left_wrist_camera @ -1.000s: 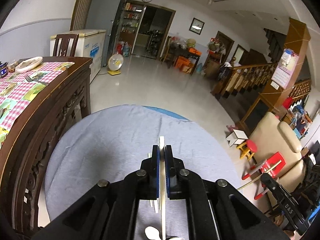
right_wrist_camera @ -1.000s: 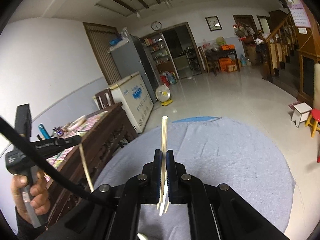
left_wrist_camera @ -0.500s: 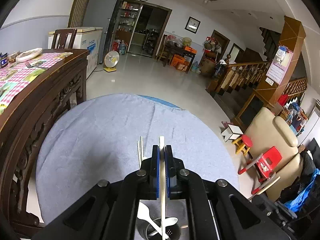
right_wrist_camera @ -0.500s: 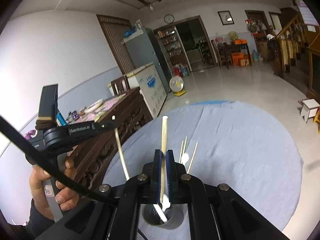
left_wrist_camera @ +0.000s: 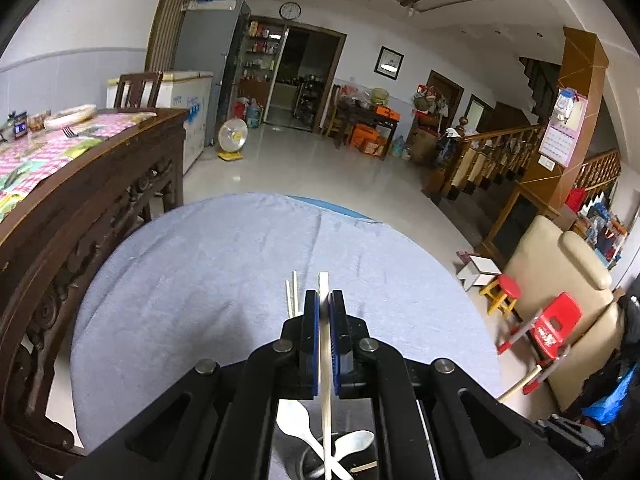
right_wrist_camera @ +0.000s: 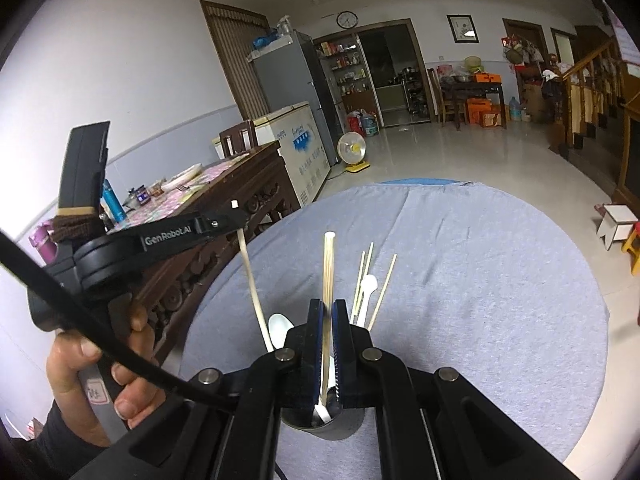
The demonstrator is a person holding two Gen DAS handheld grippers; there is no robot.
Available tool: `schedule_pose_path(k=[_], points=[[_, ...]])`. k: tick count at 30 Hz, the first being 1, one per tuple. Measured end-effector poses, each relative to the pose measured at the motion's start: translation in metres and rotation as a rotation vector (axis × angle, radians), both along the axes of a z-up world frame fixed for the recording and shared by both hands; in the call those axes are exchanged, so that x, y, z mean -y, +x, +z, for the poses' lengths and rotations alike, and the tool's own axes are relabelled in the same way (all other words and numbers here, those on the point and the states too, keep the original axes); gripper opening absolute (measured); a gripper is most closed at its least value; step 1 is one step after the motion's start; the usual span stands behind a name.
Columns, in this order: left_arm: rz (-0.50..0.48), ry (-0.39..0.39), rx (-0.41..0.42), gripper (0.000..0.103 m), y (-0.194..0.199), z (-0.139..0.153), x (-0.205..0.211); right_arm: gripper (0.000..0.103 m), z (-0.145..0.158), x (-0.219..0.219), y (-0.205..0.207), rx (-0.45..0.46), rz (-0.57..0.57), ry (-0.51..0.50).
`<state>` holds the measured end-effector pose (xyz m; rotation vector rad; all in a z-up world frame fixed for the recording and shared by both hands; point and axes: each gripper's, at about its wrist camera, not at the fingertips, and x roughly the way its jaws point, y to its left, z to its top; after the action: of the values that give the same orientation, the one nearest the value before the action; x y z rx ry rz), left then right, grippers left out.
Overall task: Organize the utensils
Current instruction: 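Lower both held chopsticks end-first into the metal holder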
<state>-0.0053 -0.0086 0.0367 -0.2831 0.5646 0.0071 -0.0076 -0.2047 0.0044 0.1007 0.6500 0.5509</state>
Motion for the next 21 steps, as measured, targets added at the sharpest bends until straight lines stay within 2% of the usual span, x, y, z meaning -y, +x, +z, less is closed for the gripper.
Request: schedule_pose_path(k=[5, 13, 21], points=[[-0.009, -0.014, -0.006, 0.004, 0.000, -0.008, 0.000, 0.005, -0.005, -0.002, 0.001, -0.007, 0.008, -0.006], [-0.013, -0.008, 0.008, 0.004, 0.002, -0.004, 0.001, 0.005, -0.003, -0.004, -0.002, -0.002, 0.020, -0.003], [-0.014, -0.002, -0.003, 0.004, 0.004, -0.011, 0.003, 0.005, -0.027, -0.014, 0.000, -0.035, 0.027, -0.040]])
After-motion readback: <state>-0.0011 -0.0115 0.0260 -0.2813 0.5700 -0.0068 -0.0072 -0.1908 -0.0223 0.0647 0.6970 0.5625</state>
